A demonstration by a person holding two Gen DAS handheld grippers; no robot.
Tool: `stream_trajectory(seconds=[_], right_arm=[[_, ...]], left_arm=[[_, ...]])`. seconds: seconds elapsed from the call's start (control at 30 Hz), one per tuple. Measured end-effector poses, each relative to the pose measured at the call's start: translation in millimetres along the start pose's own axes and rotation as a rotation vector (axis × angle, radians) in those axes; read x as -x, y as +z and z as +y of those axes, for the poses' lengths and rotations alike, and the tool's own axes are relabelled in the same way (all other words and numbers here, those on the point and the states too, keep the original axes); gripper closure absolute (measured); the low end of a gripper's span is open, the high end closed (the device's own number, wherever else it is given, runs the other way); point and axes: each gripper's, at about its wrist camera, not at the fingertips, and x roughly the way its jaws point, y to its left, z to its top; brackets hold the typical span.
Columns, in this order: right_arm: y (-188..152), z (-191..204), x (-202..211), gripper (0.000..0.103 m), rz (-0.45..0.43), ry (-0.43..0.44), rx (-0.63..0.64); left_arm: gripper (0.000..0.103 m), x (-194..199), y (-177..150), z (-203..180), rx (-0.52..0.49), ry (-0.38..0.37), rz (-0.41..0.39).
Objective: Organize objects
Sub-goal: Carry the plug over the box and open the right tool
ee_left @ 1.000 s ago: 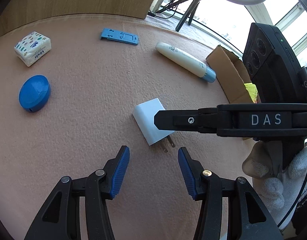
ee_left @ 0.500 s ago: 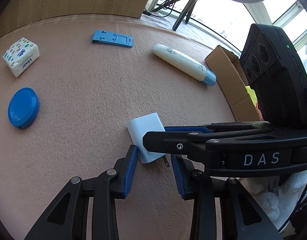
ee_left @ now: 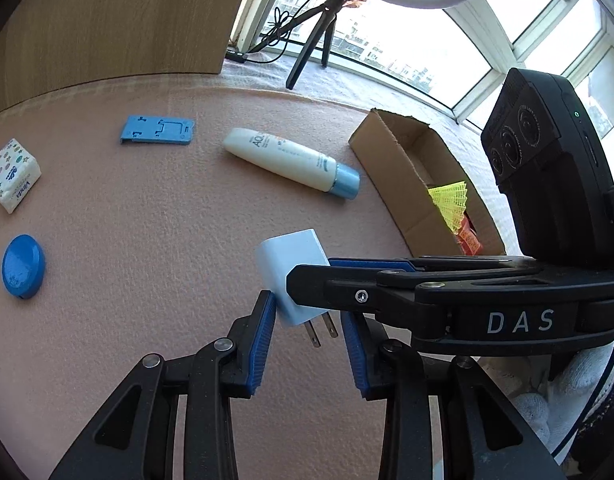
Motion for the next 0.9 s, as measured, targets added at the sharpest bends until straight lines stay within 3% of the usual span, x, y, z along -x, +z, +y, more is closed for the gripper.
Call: stream_trajectory(seconds=[0.53,0.9], right_arm=[[-9.3,-94.9,143.9,0.073,-0.236,-0.104,-0.109],[-10.2,-171.0,179.2,0.073,-0.285,-0.147,-0.21]], left_arm=[[0.067,-32.5,46.2,-167.9,-0.256,-0.114,-0.031],[0.067,-94.5,70.8,-244.7,-0.309,-0.172,0.029]])
